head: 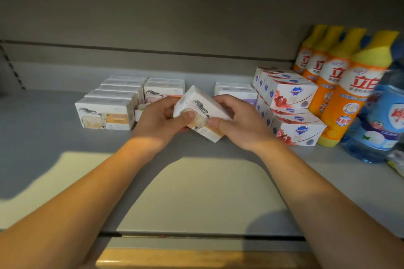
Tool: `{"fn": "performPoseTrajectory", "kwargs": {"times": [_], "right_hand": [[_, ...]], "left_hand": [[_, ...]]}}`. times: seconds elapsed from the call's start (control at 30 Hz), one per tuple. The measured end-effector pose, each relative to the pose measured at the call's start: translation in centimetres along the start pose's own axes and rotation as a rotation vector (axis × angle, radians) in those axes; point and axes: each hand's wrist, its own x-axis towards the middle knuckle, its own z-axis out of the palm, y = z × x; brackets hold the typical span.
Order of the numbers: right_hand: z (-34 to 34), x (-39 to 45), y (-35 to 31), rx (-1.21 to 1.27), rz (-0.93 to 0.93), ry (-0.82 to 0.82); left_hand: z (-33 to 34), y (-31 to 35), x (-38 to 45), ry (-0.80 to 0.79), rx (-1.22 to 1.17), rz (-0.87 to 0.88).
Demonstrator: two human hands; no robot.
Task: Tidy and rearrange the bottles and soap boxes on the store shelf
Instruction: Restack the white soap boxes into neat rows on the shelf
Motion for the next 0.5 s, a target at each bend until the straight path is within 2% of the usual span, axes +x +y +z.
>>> {"fn": "performPoseTrajectory", "kwargs": {"times": [0.17,0.27,0.4,0.5], "right_hand": [[-2.1,1.2,1.4,-0.295,0.012,0.072],[-2.6,2.0,2.7,-0.525,0.072,0.076],[-2.8,2.5,4.0,-0.658,0.115,0.009],[-2.2,2.4,4.0,-0.771,0.003,0.085]], "left_hand": [[-0.1,-0.9,0.6,0.041,0.381,-0.006],[-0.1,-1.2,0.5,0.017,0.702,-0.051],[0.6,-1.3,0.2,-0.107,0.922,-0.046],[0.8,-1.7,0.0,-0.243,0.999,-0.032]]}}
